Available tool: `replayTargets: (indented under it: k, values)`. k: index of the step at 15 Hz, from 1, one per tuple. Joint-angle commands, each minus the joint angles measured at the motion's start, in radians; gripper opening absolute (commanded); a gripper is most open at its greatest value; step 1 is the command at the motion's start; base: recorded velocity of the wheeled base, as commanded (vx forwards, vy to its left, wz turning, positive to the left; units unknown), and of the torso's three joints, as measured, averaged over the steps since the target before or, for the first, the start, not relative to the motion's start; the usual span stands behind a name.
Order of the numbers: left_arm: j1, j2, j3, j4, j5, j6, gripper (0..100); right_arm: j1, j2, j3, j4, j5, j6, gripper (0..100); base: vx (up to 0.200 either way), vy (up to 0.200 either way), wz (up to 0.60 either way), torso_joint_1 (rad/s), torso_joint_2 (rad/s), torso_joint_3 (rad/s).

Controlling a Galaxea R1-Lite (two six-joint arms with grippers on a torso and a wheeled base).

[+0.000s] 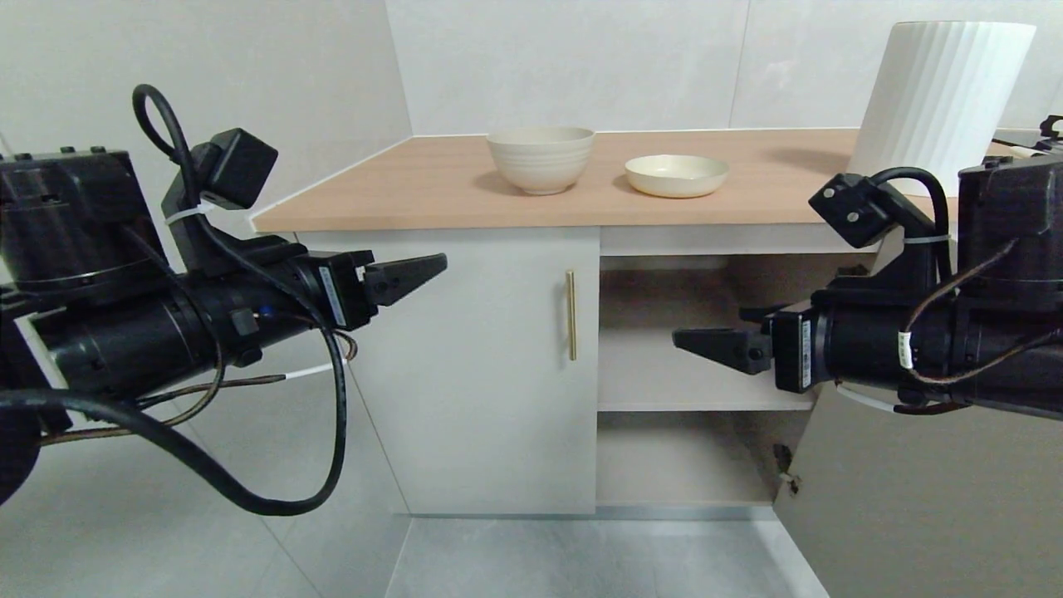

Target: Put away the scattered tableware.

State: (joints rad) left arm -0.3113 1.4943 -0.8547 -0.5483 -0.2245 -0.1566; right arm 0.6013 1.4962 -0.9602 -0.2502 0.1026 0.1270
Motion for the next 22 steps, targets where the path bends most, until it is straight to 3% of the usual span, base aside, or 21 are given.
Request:
replayTargets:
  k: [1,5,16,18,22]
  values:
    - [0.000,0.000,0.000,-0.001,0.001,0.000,100,0.000,-0.010,0.001,0.000,0.000,0.000,100,0.000,0.000,0.00,0.000,0.00,0.000]
    - [-0.002,-0.009,0.003,-0.001,0.002,0.002,100,0.002,-0.036,0.003,0.025,0.000,0.000,100,0.000,0.000,0.00,0.000,0.00,0.000]
    - [-0.019,-0.058,-0.003,0.039,-0.001,0.003,100,0.003,-0.097,0.031,0.039,0.008,0.016,100,0.200,0.000,0.00,0.002,0.01,0.004]
    - [-0.020,-0.062,-0.003,0.034,-0.003,0.003,100,0.005,-0.099,0.046,0.011,0.006,0.005,100,0.200,0.000,0.00,0.002,0.00,-0.002]
    - [-0.029,-0.091,-0.001,0.031,-0.003,0.002,100,0.005,-0.103,0.094,-0.096,0.005,-0.004,100,0.000,0.000,0.00,0.000,0.00,0.000]
